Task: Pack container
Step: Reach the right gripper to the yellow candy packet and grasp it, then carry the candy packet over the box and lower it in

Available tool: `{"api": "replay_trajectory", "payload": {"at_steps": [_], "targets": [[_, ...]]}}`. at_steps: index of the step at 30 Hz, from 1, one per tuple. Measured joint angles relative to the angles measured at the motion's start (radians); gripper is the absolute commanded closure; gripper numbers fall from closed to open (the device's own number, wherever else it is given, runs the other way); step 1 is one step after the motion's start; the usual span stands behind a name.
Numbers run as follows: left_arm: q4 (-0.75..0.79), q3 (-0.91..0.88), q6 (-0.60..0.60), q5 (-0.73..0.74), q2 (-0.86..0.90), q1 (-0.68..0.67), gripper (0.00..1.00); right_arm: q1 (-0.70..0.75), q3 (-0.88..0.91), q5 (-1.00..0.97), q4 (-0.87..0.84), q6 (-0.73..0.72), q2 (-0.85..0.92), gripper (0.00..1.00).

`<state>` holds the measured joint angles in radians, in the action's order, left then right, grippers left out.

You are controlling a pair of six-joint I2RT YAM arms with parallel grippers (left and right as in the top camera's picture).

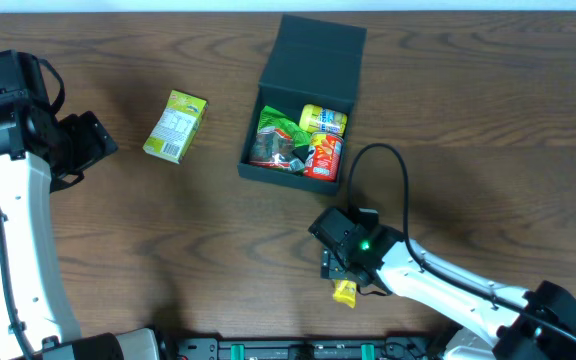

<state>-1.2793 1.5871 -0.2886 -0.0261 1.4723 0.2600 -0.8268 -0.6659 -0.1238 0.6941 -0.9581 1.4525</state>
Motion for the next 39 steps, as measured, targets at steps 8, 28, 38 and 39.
{"api": "replay_trajectory", "payload": {"at_steps": [8, 28, 38, 39], "targets": [[0.000, 0.000, 0.000, 0.000, 0.000, 0.000, 0.05, -0.001, 0.000, -0.014, -0.002, 0.003, 0.000, 0.48], [0.000, 0.000, 0.000, 0.000, 0.000, 0.000, 0.05, -0.001, -0.064, 0.053, 0.095, 0.001, 0.002, 0.85], [0.000, 0.000, 0.000, 0.000, 0.000, 0.000, 0.05, -0.035, -0.277, 0.053, 0.249, 0.018, 0.003, 0.83], [0.000, 0.000, 0.000, 0.000, 0.000, 0.000, 0.05, -0.036, -0.297, 0.054, 0.255, 0.026, 0.003, 0.83]]}}
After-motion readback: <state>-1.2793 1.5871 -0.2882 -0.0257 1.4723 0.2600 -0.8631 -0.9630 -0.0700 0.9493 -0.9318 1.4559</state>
